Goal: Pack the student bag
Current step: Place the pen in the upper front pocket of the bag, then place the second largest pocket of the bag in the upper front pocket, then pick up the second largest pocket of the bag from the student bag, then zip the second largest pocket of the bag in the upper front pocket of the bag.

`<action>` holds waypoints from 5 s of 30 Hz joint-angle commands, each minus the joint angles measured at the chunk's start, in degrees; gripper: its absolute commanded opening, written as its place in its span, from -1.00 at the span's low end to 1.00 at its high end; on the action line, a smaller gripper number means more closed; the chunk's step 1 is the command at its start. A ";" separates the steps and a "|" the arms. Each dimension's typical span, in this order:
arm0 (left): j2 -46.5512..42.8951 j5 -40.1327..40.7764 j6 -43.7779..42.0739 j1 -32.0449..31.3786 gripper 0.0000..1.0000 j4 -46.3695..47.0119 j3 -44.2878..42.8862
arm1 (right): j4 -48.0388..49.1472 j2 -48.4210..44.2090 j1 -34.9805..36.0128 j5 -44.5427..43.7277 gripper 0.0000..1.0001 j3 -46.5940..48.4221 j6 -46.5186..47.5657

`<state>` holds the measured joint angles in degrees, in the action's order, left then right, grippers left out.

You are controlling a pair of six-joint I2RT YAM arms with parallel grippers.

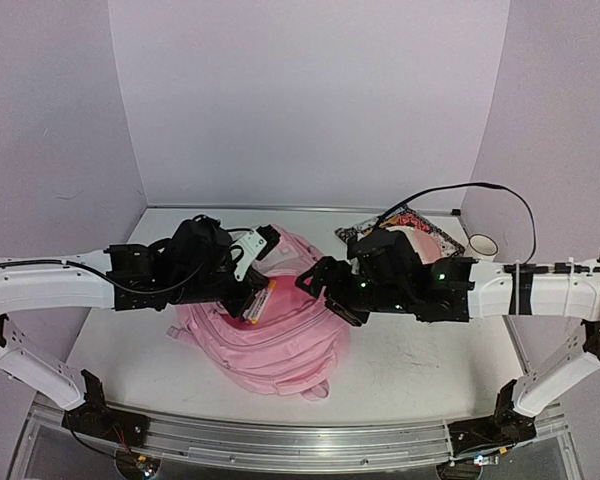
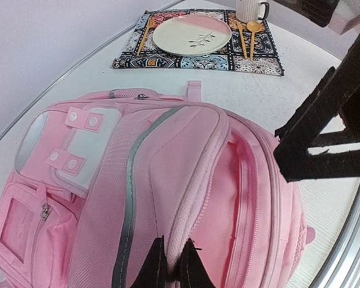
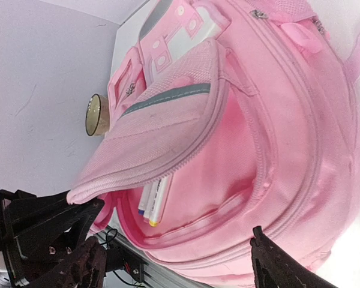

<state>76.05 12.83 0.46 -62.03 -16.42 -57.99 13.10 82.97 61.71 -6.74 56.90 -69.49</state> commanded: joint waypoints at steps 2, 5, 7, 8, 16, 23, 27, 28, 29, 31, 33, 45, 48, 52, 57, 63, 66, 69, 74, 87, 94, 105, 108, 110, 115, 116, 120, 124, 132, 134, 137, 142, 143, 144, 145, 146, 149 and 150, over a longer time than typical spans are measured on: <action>0.83 -5.32 -0.38 -0.48 -0.61 4.64 -5.21 | -1.14 -4.65 0.28 -4.49 0.75 -3.27 4.04; 1.91 -4.60 1.27 -0.51 -0.36 2.09 -6.79 | -1.14 -4.44 0.26 -5.06 0.86 -3.10 5.24; 2.69 -3.73 3.83 -0.51 -0.23 -0.21 -7.80 | -1.14 -3.55 0.14 -4.98 0.90 -2.22 6.11; 2.73 -3.40 5.37 -0.48 -0.18 -0.87 -7.86 | -1.14 -2.85 -0.09 -4.70 0.91 -1.53 6.63; -2.88 6.66 16.30 -0.33 0.02 -2.37 -0.78 | -1.07 3.28 -2.79 -1.11 0.89 2.12 9.38; -12.34 13.48 19.05 1.11 0.01 -2.43 7.26 | -0.84 7.12 -5.20 1.70 0.77 3.57 10.51; -16.52 10.56 21.08 5.03 0.01 -0.50 12.68 | -0.62 8.49 -5.90 2.66 0.58 3.91 11.05; -17.04 9.12 21.35 6.20 0.01 0.40 13.86 | -0.61 9.03 -6.15 3.23 0.51 4.05 11.28; -17.44 7.65 21.70 7.49 0.01 0.98 15.07 | -0.44 9.43 -6.38 4.03 0.45 4.19 11.46; -17.77 5.29 22.20 9.78 0.00 1.76 17.25 | -0.13 10.45 -6.69 5.31 0.29 4.59 11.92; -18.22 2.46 22.40 12.20 -0.02 2.77 19.46 | 0.44 11.22 -6.91 6.53 0.15 4.95 12.34; -21.62 -5.96 23.61 15.36 -0.02 6.31 26.19 | 1.50 15.72 -11.60 14.03 -0.67 7.72 15.13; -21.64 -6.43 23.21 15.33 -0.02 6.66 26.36 | 1.49 16.05 -13.47 15.45 -0.82 7.75 16.30; -21.10 -8.71 21.11 15.34 0.00 8.05 26.40 | 1.45 15.17 -16.07 16.57 -0.92 7.54 18.38; -18.66 -12.35 16.77 15.36 -0.03 9.53 25.75 | 0.69 15.42 -18.76 19.40 -0.94 9.38 22.58; -16.11 -20.82 13.26 15.36 -0.03 15.01 27.16 | -0.46 16.78 -21.91 22.48 -0.97 11.42 26.31; -16.18 -23.71 11.65 15.37 -0.01 18.96 29.03 | -0.95 17.62 -22.97 23.91 -0.98 12.58 27.71; -16.37 -23.84 10.07 15.36 0.03 22.03 30.41 | -1.53 18.65 -23.29 25.39 -1.00 13.50 28.98; -13.38 -23.60 6.87 15.36 0.04 24.85 30.15 | -1.93 19.65 -23.26 26.47 -1.00 13.81 29.42; -5.20 -24.37 3.58 15.36 -0.02 26.42 28.54 | -1.94 20.16 -23.30 28.44 -1.00 13.67 30.67; -7.28 -26.97 5.73 15.34 -0.43 26.18 29.91 | -1.91 19.91 -23.30 28.36 -1.00 13.46 30.80; -8.36 -29.07 11.73 15.15 -1.00 25.24 29.57 | -1.64 18.73 -23.13 27.13 -1.00 12.01 30.08; -9.76 -27.86 14.74 14.97 -1.00 24.16 29.88 | -1.67 18.11 -23.12 25.27 -1.00 11.03 29.28; -10.71 -27.04 17.44 14.67 -1.00 22.93 30.02 | -1.68 17.27 -23.01 22.80 -1.00 10.05 28.37; -11.14 -24.84 23.15 9.62 -1.00 19.37 28.60 | -1.79 16.15 -22.06 17.74 -1.00 8.51 25.72; -10.59 -23.83 23.92 7.77 -1.00 18.26 27.82 | -1.91 16.10 -21.72 16.56 -1.00 8.54 25.21; -8.34 -24.44 28.35 4.83 -1.00 14.14 25.16 | -2.64 15.91 -19.86 11.79 -1.00 8.90 23.27; -8.80 -26.32 34.32 4.74 -1.00 14.34 24.43 | -3.09 15.10 -17.60 6.44 -1.00 8.84 21.95; -7.59 -29.48 40.21 4.36 -0.98 18.56 20.06 | -3.32 15.78 -12.79 -1.63 -1.00 9.05 16.89; -5.75 -31.37 41.08 4.13 -0.98 20.63 19.35 | -3.27 16.25 -12.30 -2.13 -1.00 9.19 15.91; -2.84 -32.74 40.95 3.95 -0.98 20.72 18.80 | -3.34 15.97 -12.27 -3.18 -1.00 9.00 14.95; -0.35 -31.66 41.98 2.94 -0.98 20.61 17.20 | -3.34 14.96 -12.08 -4.75 -1.00 8.99 14.33; -0.01 -31.85 41.92 2.65 -0.97 20.57 16.41 | -3.34 15.21 -11.99 -4.66 -1.00 9.29 14.44; -0.01 -31.35 41.96 2.24 -0.97 20.67 15.96 | -3.34 15.44 -11.92 -4.56 -1.00 9.67 14.55; 0.07 -30.64 41.88 1.84 -0.95 20.72 15.22 | -3.34 15.87 -11.83 -4.45 -1.00 10.04 14.69; 0.39 -30.12 41.84 1.41 -0.94 20.86 14.39 | -3.34 16.32 -11.72 -4.33 -1.00 10.45 14.79; 4.04 -31.65 41.44 -0.24 -0.92 22.19 10.67 | -3.34 17.86 -11.33 -3.86 -1.00 11.70 14.75; 5.59 -32.07 41.44 -0.77 -0.92 22.73 9.40 | -3.34 18.51 -11.05 -3.78 -1.00 12.03 14.67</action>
<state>77.83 -15.20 42.33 -59.92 -2.56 -40.56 9.54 100.09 49.22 -9.40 65.88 -52.62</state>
